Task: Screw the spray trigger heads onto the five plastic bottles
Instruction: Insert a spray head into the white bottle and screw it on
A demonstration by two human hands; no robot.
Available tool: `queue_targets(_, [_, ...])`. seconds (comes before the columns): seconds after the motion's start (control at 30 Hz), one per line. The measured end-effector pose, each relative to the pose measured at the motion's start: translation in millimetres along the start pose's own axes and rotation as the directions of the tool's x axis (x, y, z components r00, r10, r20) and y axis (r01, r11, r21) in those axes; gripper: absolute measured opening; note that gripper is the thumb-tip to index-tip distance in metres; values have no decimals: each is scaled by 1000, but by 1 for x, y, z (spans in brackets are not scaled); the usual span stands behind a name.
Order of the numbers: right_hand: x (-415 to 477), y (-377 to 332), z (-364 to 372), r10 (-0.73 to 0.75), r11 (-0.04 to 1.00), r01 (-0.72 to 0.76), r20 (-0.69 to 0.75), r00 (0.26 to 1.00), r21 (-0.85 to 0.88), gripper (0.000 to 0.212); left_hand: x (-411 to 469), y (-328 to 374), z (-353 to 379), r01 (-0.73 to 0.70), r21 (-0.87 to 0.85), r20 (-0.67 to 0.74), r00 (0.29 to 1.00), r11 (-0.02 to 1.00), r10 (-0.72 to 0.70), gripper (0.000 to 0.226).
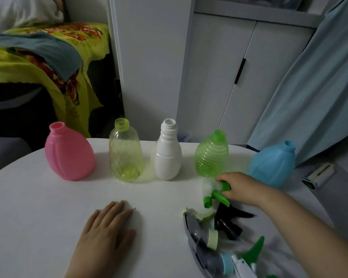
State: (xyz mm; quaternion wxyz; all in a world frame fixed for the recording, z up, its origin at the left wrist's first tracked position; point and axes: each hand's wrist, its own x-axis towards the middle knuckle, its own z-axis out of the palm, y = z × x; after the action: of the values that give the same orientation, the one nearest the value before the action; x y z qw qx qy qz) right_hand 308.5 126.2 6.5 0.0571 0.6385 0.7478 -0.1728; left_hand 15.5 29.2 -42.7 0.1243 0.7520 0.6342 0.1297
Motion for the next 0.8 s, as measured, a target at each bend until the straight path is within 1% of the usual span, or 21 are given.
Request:
queue_targets(0.17, [0,0,-4,-10,1000,10,-8,1000,5,46,-2,2,1,12,49,-57,998,999,-9,76])
queue_targets(0.2, [-1,0,-6,-8,1000,8,-14,1000,21,45,-1,1,2,10,36,-75,997,999,-7,73])
queue_targets(0.27, [-7,3,-10,2,998,-1,-29,1000,56,45,-1,-1,4,29,-47,-96,995,998,-33,66])
queue_targets(0.37, [-18,6,-18,16,993,-7,-71,997,121,44,-2,-4,11,18,-110,-159,987,994,-36,80])
queue_targets(0.43, [-29,7,-26,14,986,1,-89,996,169,47,-2,-4,10,17,-106,-155,987,994,-33,83])
queue_targets(0.5, [-40,7,-36,8,977,8,-74,997,211,49,-2,-3,8,20,-105,-134,990,994,-34,84])
queue_targets(0.53, [-46,6,-41,2,975,13,-66,998,224,46,-4,-3,8,16,-107,-126,992,994,-30,85])
queue_targets(0.57, [-52,5,-47,-14,970,31,-74,997,239,37,-5,-3,7,11,-112,-113,993,994,-24,85])
queue_targets(0.6, [-59,3,-54,-26,963,52,-99,995,263,23,-7,-3,6,-2,-131,-102,995,991,-12,83])
queue_targets(0.63, [-66,1,-60,-35,951,73,-128,991,301,15,-8,-1,4,-9,-173,-93,996,985,-7,77])
queue_targets(0.67, [-71,0,-67,-38,926,93,-155,987,367,17,-9,1,1,-13,-234,-97,995,972,-10,64])
queue_targets(0.73, [-81,-2,-80,-32,821,155,-228,973,549,22,-8,10,-7,-30,-342,-155,988,939,-25,31])
queue_targets(0.77, [-85,-4,-86,-29,755,200,-274,961,625,26,-5,16,-12,-58,-371,-202,979,927,-19,26])
queue_targets(0.8, [-88,-6,-92,-28,689,246,-314,949,681,29,-2,24,-17,-97,-395,-253,967,914,-6,27])
